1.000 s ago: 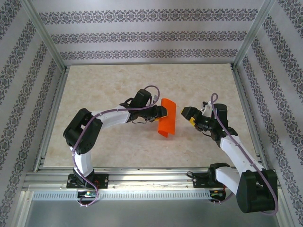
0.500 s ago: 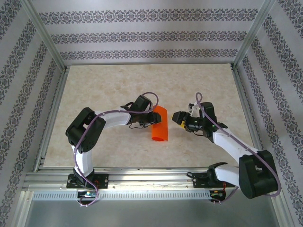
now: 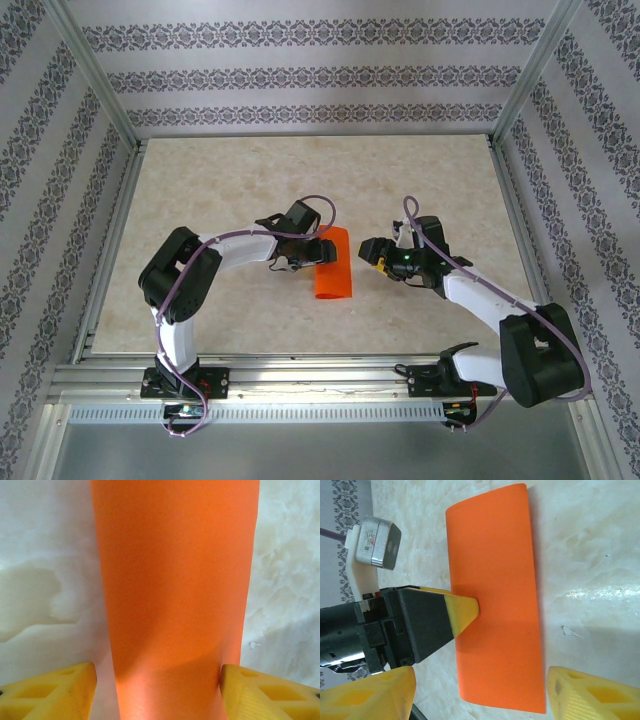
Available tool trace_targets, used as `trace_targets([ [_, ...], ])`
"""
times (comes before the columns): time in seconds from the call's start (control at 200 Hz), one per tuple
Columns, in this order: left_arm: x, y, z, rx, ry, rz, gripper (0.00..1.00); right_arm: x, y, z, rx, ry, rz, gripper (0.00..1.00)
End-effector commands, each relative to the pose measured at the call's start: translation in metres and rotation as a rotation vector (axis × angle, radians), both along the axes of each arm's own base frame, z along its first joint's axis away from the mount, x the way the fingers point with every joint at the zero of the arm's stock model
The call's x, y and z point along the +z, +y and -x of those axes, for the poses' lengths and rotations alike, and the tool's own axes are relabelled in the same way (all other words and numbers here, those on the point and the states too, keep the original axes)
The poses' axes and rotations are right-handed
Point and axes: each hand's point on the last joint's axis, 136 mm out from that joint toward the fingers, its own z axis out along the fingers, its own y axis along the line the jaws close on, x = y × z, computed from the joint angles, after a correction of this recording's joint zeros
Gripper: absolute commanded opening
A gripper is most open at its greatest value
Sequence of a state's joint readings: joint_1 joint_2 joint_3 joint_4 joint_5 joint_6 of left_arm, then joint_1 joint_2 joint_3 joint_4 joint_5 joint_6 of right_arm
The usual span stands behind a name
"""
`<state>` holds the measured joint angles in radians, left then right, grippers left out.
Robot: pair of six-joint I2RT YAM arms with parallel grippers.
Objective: Fold a paper plane with a square sheet of paper (pick it up from the middle)
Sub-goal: First fold the square sheet of paper in half at the center of the table.
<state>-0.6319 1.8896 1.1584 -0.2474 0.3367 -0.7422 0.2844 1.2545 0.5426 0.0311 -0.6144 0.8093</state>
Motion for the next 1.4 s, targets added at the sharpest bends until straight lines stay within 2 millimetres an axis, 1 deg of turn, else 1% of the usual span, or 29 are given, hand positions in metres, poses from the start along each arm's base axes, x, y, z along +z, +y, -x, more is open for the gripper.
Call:
trace_targets([
  [0.0, 0.009, 0.016, 0.000, -0.010, -0.020, -0.067, 0.66, 0.010, 0.005, -0.009, 0.003, -0.035, -0.001, 0.68],
  [0.07, 0.012, 0.018, 0.000, 0.006, -0.041, -0.062, 0.63, 0.009, 0.007, -0.009, 0.007, -0.032, -0.001, 0.68],
  [0.105, 0.013, 0.019, -0.001, 0.008, -0.056, -0.051, 0.60, 0.008, 0.008, -0.010, 0.008, -0.028, 0.001, 0.68],
  [0.165, 0.015, 0.020, -0.001, 0.003, -0.064, -0.044, 0.59, 0.007, 0.009, -0.010, 0.011, -0.026, 0.001, 0.68],
  [0.25, 0.012, 0.025, 0.001, -0.005, -0.048, -0.068, 0.58, 0.005, 0.012, -0.010, 0.017, -0.019, -0.001, 0.68],
  [0.43, 0.004, 0.029, 0.004, -0.030, -0.029, -0.099, 0.55, 0.003, 0.018, -0.010, 0.027, -0.006, 0.000, 0.68],
  [0.545, -0.003, 0.035, 0.005, -0.027, 0.006, -0.150, 0.55, 0.000, 0.018, -0.009, 0.024, 0.000, 0.005, 0.68],
  [0.799, -0.009, 0.033, 0.006, -0.029, 0.031, -0.150, 0.56, -0.003, 0.018, -0.008, 0.023, 0.008, 0.009, 0.68],
  [0.954, -0.013, 0.036, 0.006, 0.005, 0.047, -0.157, 0.58, -0.003, 0.017, -0.007, 0.021, 0.010, 0.010, 0.68],
  [1.064, -0.017, 0.039, 0.004, 0.063, 0.060, -0.161, 0.59, -0.003, 0.016, -0.008, 0.011, 0.013, 0.016, 0.69],
  [1.144, -0.018, 0.037, 0.004, 0.071, 0.069, -0.155, 0.59, -0.004, 0.016, -0.007, 0.011, 0.014, 0.018, 0.69],
  [1.394, -0.025, 0.049, 0.004, 0.105, 0.085, -0.223, 0.59, -0.004, 0.015, -0.007, 0.010, 0.018, 0.024, 0.70],
])
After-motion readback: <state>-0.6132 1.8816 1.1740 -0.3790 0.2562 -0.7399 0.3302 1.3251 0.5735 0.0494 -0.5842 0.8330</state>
